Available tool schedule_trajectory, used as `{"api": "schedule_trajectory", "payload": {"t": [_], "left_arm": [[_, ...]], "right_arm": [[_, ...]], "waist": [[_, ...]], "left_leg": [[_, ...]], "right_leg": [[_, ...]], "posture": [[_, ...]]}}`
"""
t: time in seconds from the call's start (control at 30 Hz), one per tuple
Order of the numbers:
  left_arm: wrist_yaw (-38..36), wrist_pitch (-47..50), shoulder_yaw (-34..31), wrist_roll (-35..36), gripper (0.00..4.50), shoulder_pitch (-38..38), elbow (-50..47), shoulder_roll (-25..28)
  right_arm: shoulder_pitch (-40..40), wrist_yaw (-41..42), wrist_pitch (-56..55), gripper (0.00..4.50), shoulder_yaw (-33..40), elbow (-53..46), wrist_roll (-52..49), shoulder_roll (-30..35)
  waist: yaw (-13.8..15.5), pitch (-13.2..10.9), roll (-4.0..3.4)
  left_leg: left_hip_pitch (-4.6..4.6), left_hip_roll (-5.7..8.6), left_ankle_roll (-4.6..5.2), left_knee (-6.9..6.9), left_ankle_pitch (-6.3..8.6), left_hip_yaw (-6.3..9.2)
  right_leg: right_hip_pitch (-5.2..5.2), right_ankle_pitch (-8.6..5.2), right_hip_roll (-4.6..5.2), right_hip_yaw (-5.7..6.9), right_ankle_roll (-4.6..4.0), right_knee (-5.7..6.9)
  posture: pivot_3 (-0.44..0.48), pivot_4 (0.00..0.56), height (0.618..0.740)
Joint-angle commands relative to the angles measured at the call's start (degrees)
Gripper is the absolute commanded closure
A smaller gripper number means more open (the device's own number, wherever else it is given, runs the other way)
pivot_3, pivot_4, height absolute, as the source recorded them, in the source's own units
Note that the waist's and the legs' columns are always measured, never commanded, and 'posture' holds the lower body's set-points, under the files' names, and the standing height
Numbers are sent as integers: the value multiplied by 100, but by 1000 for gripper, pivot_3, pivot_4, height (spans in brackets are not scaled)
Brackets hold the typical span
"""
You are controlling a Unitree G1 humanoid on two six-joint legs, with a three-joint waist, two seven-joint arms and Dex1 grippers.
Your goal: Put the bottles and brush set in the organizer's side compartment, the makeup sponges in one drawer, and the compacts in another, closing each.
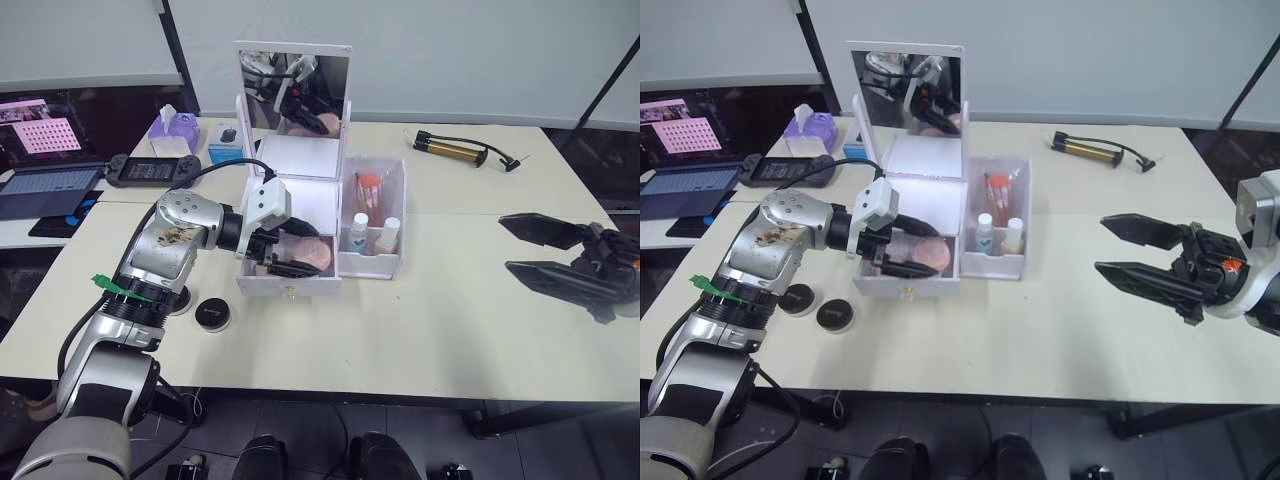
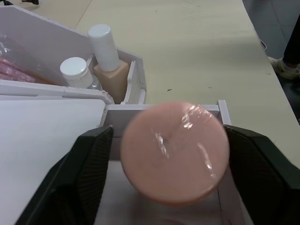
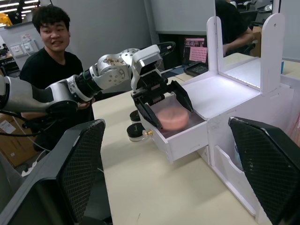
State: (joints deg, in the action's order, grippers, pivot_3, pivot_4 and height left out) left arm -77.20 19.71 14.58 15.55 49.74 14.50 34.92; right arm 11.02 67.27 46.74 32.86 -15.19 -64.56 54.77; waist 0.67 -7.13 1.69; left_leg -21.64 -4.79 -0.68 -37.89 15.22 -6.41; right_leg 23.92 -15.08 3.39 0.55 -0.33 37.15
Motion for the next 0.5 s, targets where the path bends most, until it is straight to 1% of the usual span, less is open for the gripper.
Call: {"api": "schedule_trajectory", "payload": {"t": [0.03,0.17,0.23,0.33,0.43,0.5], "left_arm": [[-77,139,-200,60,25,200,-171,111],[22,221,-391,123,25,124,-513,282],[25,590,-602,372,25,15,-833,430],[-62,990,-1289,1153,25,-427,-1705,699],[97,1675,-2127,1750,25,-1259,-2493,1283],[243,1936,-2667,2110,25,-1792,-2902,1526]], "right_arm": [[129,-26,43,0,158,-41,-200,111],[209,22,109,0,94,-11,-321,143],[275,67,166,0,73,-10,-388,183],[352,194,264,0,7,3,-414,304],[498,347,295,0,-148,72,-400,428],[649,431,294,0,-277,171,-351,471]], "waist": [[0,0,0],[-1,0,0],[-4,0,0],[-43,1,-2],[-107,1,-4],[-139,0,-3]], "left_leg": [[0,0,0,0,0,0],[-1,0,0,0,0,1],[-1,0,0,0,0,1],[0,-2,0,0,0,3],[5,-5,0,1,0,6],[14,-5,0,5,0,10]], "right_leg": [[0,0,0,1,0,0],[0,0,0,0,0,0],[2,0,0,0,0,0],[3,0,-1,-2,0,1],[2,0,-2,-4,0,4],[-4,-2,-2,-6,1,5]], "posture": [[0,150,701],[0,150,701],[0,150,701],[0,150,701],[0,150,701],[0,150,701]]}}
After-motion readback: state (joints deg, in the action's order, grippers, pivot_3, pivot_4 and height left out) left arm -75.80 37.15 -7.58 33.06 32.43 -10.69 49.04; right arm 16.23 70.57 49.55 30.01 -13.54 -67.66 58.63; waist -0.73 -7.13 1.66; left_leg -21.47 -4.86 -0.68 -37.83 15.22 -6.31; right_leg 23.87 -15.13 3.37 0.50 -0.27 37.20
